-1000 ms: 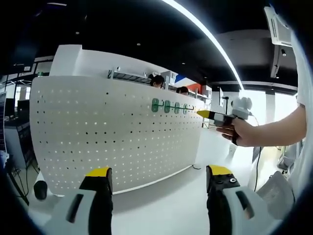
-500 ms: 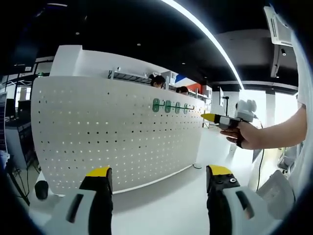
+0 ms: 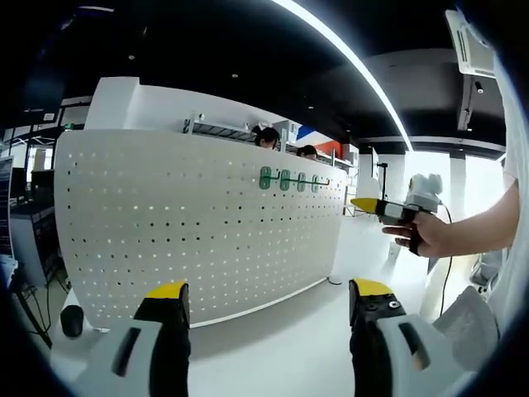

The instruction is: Insert the hook assembly into the mounting plate slot until the hook locks in place.

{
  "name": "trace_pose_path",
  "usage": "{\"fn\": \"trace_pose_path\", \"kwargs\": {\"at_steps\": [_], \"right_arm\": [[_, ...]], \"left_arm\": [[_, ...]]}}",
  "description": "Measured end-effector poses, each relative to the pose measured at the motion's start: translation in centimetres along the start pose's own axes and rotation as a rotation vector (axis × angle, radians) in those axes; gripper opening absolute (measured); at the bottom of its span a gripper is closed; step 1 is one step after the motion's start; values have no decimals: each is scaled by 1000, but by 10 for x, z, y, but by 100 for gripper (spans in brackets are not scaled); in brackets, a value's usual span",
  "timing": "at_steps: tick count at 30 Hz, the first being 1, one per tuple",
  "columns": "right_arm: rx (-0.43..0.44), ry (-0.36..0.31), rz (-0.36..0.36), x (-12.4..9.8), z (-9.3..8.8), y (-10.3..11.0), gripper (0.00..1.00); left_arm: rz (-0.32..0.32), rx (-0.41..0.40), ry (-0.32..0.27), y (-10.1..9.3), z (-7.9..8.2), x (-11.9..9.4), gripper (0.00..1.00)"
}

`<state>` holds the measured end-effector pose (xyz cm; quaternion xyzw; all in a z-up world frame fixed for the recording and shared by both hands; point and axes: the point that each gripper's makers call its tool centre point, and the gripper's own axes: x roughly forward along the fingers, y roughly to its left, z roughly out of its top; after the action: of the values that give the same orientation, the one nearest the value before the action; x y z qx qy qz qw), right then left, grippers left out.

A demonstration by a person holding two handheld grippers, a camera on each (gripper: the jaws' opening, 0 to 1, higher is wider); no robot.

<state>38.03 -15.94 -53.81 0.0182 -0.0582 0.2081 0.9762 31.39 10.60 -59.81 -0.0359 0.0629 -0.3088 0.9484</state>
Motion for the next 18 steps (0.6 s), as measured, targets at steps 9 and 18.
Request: {"fn": "trace_pose_path", "kwargs": {"at_steps": [9,18], "right_arm": [[-4,2,29,-9,-4,9,45],[21,8,30,-24,-14,15,49]], "left_arm": [[1,4,1,0,0,-1,82],[6,-7,-1,2,-2,-3,82]]}}
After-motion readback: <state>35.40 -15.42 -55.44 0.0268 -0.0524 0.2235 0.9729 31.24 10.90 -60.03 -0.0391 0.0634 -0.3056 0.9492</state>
